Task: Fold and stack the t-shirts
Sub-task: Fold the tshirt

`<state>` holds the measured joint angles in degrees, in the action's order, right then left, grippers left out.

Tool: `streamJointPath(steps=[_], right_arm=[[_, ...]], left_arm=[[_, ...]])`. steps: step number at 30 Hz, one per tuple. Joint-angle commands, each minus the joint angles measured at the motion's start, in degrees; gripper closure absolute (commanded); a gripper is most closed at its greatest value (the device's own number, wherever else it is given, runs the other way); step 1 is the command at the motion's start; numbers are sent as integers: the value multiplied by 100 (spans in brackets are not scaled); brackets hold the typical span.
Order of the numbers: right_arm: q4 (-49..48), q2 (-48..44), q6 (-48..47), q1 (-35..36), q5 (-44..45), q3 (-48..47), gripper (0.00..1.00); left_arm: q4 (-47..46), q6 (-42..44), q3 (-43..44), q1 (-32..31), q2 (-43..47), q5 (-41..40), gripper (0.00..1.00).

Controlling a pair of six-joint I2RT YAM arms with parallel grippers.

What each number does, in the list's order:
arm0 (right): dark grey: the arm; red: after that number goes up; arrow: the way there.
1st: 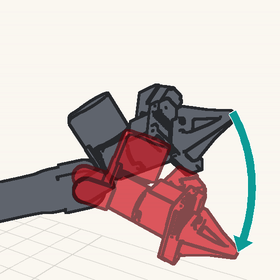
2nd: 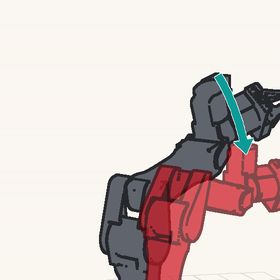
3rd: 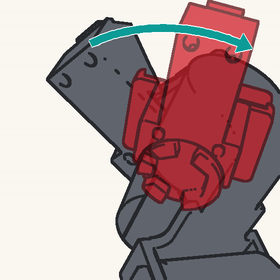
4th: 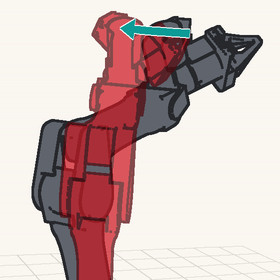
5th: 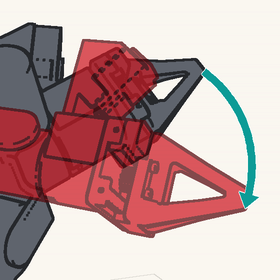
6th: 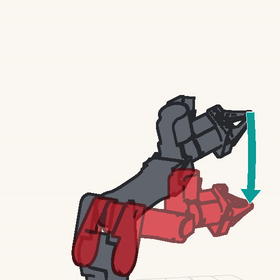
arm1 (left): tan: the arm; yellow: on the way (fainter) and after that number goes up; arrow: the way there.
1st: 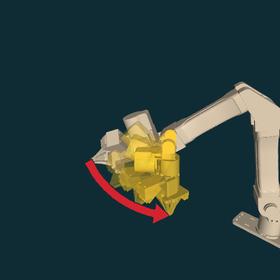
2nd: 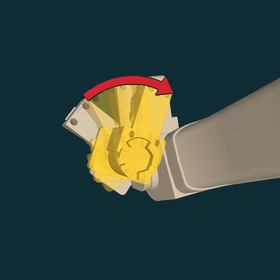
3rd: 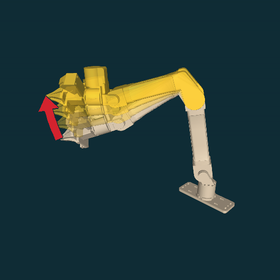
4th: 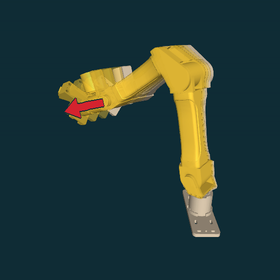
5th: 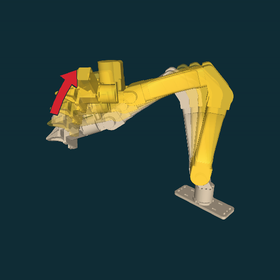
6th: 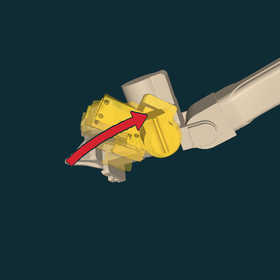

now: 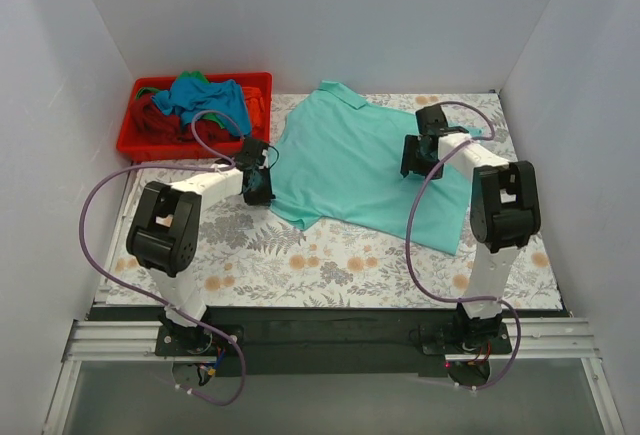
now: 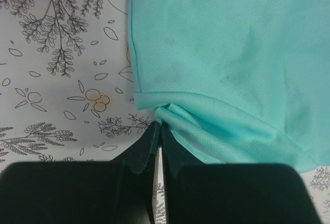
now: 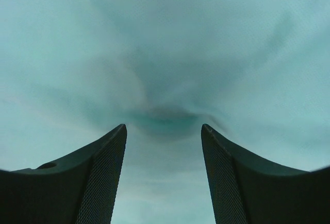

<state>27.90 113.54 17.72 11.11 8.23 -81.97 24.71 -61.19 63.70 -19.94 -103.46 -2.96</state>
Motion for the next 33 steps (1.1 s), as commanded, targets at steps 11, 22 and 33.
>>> streamJointPath(steps=[11,22,33], right_arm=[[295,-3591,30,-1040,-58,3362,34],[348,-4208,408,-1489,-445,4233,43],[277,-4279,610,-1489,-226,4708,51]], left_arm=[[25,494,-429,17,634,718,100],[-19,546,-473,17,915,586,100],[-19,555,-499,17,959,498,100]])
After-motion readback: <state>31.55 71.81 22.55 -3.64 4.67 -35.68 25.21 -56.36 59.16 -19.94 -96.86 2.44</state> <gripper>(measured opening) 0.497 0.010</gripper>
